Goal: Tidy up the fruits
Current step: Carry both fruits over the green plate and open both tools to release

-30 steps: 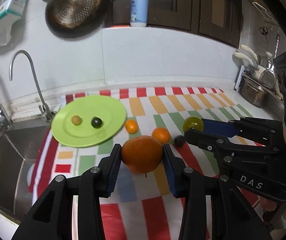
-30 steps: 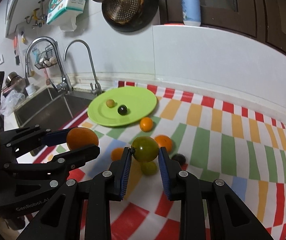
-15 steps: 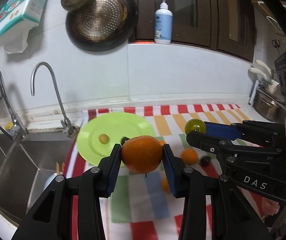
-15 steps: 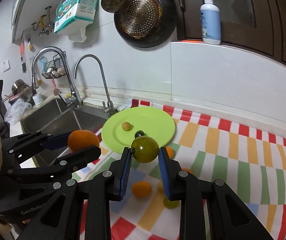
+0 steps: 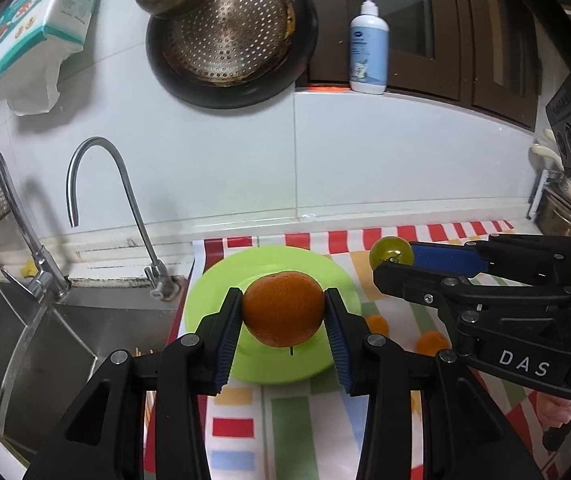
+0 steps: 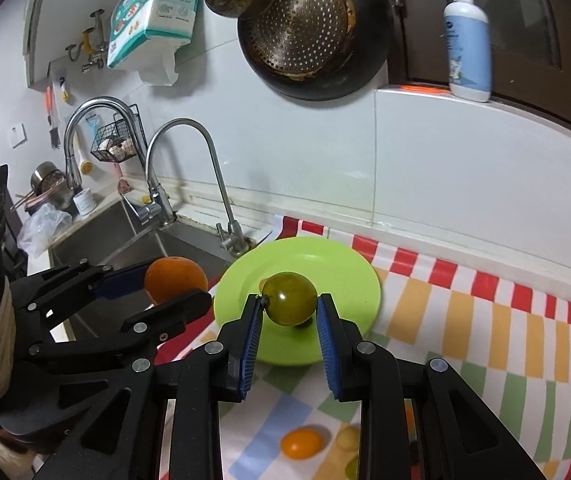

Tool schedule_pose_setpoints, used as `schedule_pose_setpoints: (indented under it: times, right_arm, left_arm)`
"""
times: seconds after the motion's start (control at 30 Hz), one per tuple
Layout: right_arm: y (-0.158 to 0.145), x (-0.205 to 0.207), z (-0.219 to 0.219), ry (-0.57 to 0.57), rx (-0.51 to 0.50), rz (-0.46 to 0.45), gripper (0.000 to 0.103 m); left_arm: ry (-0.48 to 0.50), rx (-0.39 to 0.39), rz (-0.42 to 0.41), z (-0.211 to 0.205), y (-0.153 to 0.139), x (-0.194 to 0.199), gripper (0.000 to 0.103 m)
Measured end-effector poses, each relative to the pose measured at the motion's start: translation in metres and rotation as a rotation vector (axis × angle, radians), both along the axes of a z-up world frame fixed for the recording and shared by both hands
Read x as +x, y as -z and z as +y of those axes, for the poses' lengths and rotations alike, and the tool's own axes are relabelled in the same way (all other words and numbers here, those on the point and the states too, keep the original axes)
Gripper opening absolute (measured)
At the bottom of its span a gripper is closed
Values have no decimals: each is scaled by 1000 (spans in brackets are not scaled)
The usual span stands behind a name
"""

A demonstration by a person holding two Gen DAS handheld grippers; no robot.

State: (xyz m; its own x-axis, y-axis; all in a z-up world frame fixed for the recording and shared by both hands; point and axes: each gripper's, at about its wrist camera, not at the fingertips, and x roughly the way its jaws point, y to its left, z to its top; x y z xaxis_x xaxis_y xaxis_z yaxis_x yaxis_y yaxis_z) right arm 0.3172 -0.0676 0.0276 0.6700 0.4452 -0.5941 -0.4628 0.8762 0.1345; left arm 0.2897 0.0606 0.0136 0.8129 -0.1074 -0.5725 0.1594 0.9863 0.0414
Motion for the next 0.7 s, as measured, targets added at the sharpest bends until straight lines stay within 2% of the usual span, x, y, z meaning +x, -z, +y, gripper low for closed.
schedule_pose_setpoints:
  times: [0.33,0.7]
  right_arm:
    - [16,56,17,-15,-33,67,29]
    - [49,111,29,-24,-75,164,29]
  left_arm:
    - [-7,19,41,15,13,51,40]
    - [6,38,106,22,46,99,40]
